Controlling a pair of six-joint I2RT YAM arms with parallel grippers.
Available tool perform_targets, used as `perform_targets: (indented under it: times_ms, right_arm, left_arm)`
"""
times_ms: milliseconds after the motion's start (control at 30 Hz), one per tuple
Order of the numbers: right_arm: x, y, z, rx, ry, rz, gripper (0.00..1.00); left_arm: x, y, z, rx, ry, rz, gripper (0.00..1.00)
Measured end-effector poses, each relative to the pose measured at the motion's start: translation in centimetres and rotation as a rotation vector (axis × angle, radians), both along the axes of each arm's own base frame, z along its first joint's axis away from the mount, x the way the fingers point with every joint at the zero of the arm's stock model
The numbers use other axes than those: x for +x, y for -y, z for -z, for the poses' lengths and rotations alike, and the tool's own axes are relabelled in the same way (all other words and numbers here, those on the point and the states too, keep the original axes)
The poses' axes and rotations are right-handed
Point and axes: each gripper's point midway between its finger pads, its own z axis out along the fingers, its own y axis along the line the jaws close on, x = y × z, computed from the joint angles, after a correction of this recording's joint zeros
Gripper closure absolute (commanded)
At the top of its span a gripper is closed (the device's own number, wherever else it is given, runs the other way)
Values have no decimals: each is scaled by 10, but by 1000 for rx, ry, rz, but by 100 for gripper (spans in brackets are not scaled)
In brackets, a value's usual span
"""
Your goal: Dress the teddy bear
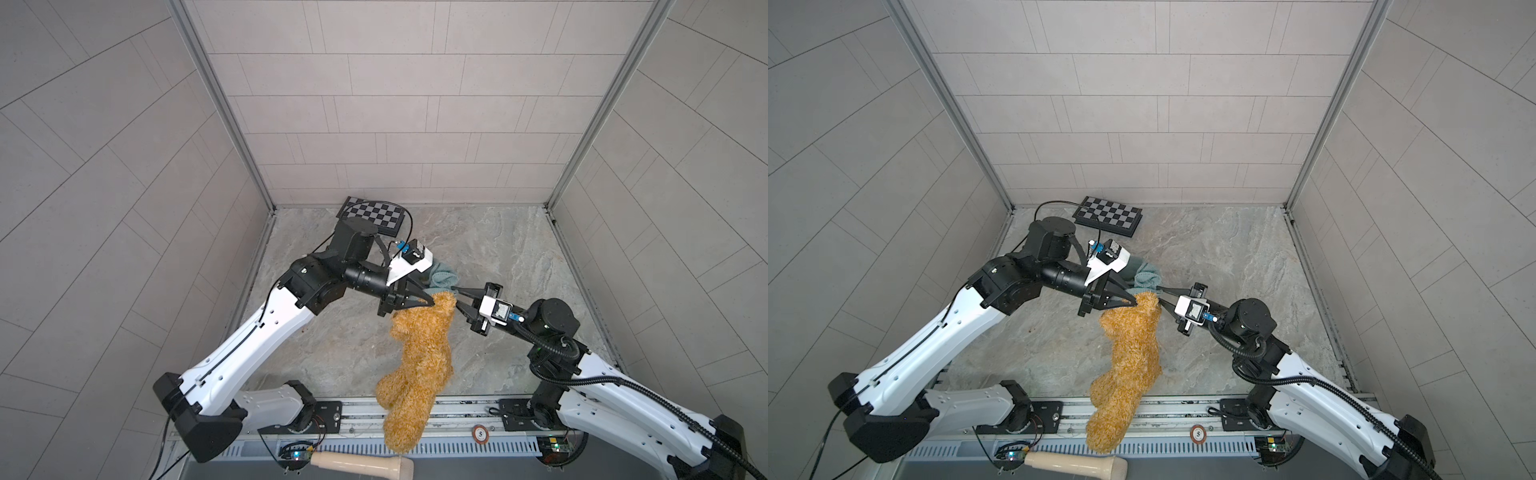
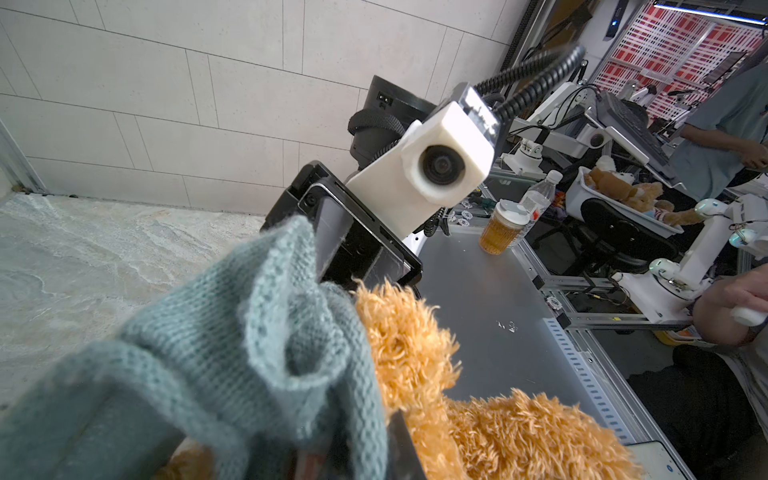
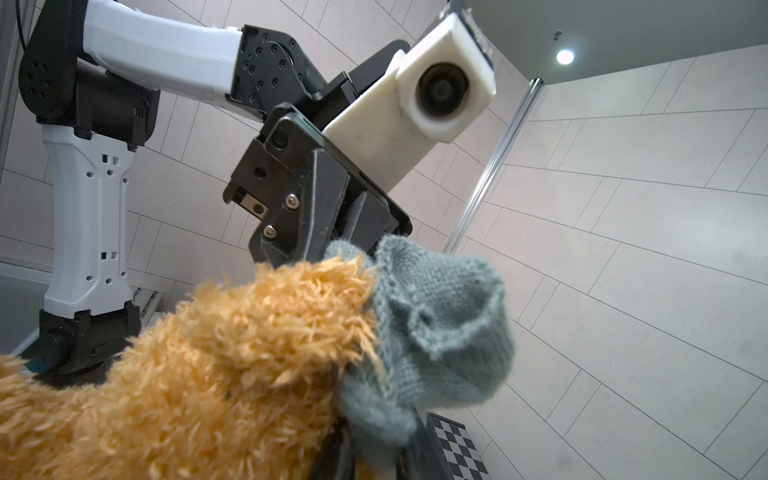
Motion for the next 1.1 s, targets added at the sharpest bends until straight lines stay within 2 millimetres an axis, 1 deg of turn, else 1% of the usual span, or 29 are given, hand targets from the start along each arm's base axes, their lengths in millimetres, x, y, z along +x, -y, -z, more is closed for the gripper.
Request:
perform_targets:
  times_ms: [67,100,200,267,333,367,400,467,500,567,633,767,833,900,1000,1100]
  right_arm:
    - [1,0,0,2,-8,3,98]
    - [1,0,1,3,-10,7,100]
    - [4,1,1,5,-20,22,100]
    - [7,4,1,12,-27,48,100]
    - [10,10,5,22,-36,86,100]
    - [12,14,7,26,-42,111,100]
    - [15,17,10,28,-50,134,100]
    - [19,23,14,36,-65,179,100]
    - [21,25,17,35,-74,195,100]
    - [27,26,30,17,-113,218,100]
    - [32,23,44,-6,-151,227,100]
    - [41,12,73,-63,-232,232,100]
    - [45,6,87,-92,-263,241,100]
    - [52,3,99,-107,-284,265,100]
    - [66,4,115,-115,-297,332,100]
    - [82,2,127,-119,-300,394,100]
  left_arm:
    - [2,1,3,7,1,-5,100]
    - [3,2,4,10,1,-6,100]
    - [6,2,7,19,4,-19,100]
    - [12,3,8,21,17,-49,100]
    - [24,2,11,18,31,-113,100]
    - [34,-1,15,11,32,-163,100]
    - [44,-5,18,6,30,-217,100]
    - [71,-18,31,-3,13,-361,100]
    - [78,-21,35,-6,5,-399,100]
    - [93,-24,46,-17,-15,-475,100]
    - [101,-23,55,-28,-35,-522,100]
    - [114,-24,69,-67,-82,-597,100]
    - [118,-22,72,-83,-109,-613,100]
    - [119,-18,70,-100,-124,-613,100]
    - [114,-10,68,-115,-140,-586,100]
    - [112,-8,71,-113,-144,-585,100]
